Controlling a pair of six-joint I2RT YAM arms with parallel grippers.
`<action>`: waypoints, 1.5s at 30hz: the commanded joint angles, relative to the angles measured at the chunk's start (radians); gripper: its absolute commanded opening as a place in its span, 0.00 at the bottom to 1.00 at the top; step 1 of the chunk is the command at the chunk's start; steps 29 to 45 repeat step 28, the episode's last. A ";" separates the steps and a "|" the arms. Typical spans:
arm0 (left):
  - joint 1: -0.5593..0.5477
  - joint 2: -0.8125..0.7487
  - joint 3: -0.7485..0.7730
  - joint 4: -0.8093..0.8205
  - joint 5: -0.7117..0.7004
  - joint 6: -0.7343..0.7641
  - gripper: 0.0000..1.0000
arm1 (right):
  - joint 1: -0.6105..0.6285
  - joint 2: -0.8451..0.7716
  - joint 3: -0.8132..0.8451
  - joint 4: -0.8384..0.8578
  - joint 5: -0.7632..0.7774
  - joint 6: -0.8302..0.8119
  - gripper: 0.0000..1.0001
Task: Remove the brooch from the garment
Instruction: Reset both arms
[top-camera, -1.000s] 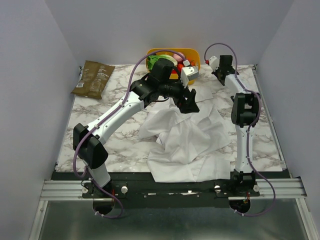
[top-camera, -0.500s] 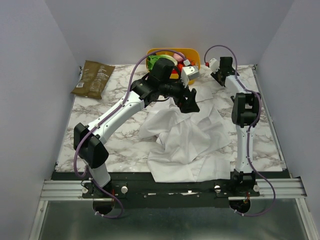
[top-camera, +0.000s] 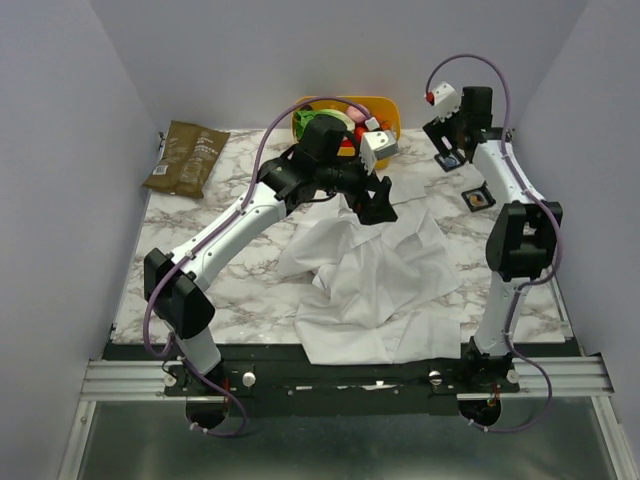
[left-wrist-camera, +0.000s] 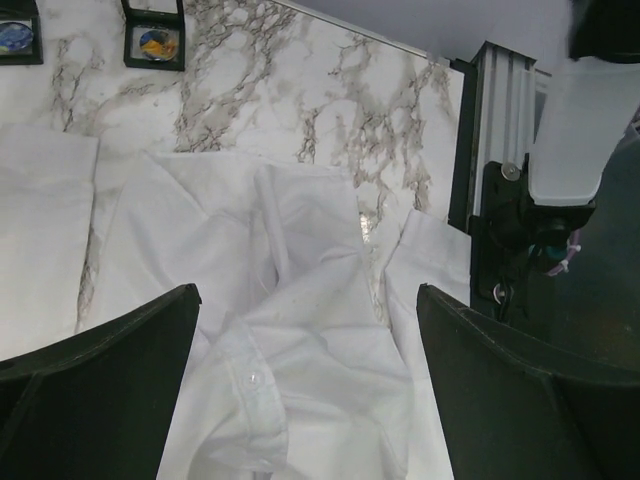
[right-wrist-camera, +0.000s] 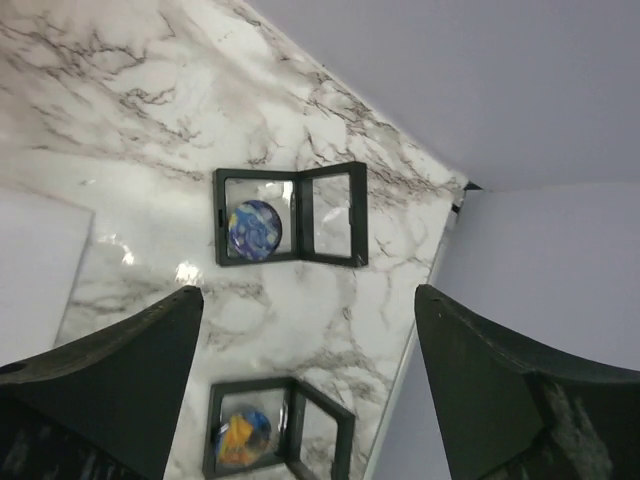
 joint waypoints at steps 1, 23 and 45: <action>0.009 -0.085 0.050 -0.063 -0.059 0.102 0.99 | 0.039 -0.214 -0.133 -0.085 -0.116 0.106 1.00; 0.107 -0.788 -0.302 -0.223 -0.524 0.238 0.99 | 0.124 -1.537 -0.635 -0.341 -0.728 0.505 1.00; 0.195 -0.885 -0.410 -0.202 -0.461 0.254 0.99 | 0.116 -1.564 -0.660 -0.306 -0.759 0.513 1.00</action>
